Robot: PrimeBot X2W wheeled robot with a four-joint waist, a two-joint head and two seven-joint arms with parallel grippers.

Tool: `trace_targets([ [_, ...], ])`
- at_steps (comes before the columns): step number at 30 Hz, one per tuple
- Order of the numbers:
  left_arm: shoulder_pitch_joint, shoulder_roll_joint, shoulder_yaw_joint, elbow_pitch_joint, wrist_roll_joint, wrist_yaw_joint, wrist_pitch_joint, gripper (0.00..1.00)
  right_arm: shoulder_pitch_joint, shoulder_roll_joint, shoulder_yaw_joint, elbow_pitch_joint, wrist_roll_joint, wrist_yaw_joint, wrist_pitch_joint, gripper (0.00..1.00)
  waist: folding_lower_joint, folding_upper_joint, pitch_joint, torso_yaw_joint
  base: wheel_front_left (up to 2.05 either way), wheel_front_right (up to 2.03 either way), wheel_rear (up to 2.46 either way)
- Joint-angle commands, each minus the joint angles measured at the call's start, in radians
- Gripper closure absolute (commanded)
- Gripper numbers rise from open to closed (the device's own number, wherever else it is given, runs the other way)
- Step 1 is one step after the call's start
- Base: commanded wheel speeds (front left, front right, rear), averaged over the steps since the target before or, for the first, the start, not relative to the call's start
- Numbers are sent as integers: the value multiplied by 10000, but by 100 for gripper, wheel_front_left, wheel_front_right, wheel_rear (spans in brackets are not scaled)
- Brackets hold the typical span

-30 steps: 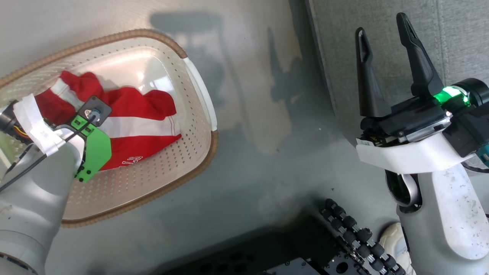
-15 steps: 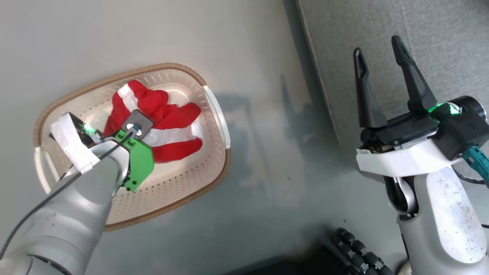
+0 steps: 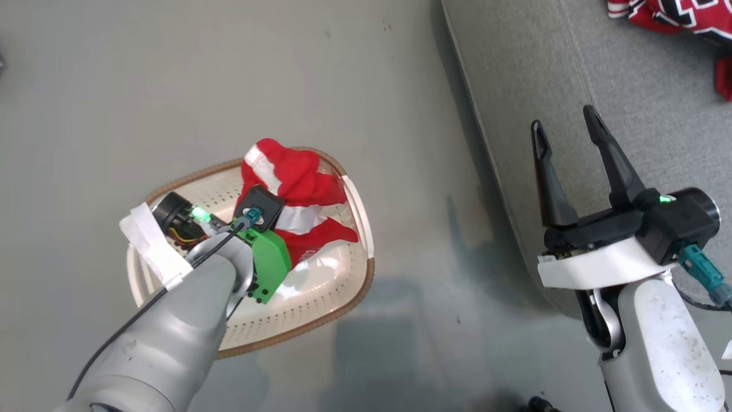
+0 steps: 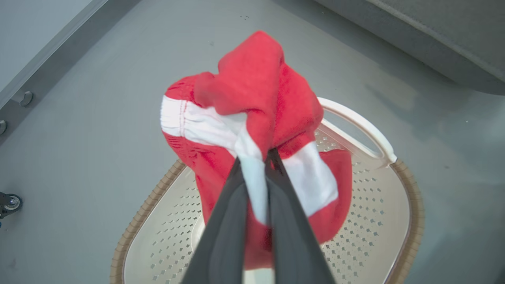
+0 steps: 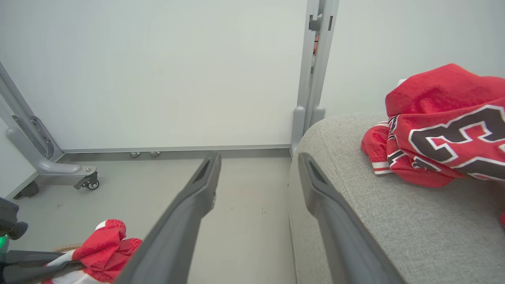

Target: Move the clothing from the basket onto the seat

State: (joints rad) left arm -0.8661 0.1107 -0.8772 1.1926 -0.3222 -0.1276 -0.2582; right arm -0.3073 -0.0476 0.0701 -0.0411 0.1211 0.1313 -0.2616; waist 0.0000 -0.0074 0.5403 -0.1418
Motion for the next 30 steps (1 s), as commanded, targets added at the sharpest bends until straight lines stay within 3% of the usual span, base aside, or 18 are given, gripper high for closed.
trace_targets([
  [1, 198, -7, 106, -294, -142, 43, -93, 100, 222, -30, -45, 64, -77, -10, -28, 0, 0, 74, -781, 512, 0, 0, 0],
  [17, 1544, 371, 1599, -4408, -199, 394, -75, 100, 1225, -30, 61, 589, -95, -10, -26, 0, 0, 74, -2699, 1044, 0, 0, 0],
  [30, 1938, 218, 2422, -6919, -159, 229, -74, 100, 1714, -30, 271, 735, 89, -10, -26, 0, 0, 74, -3577, 1118, 0, 0, 0],
])
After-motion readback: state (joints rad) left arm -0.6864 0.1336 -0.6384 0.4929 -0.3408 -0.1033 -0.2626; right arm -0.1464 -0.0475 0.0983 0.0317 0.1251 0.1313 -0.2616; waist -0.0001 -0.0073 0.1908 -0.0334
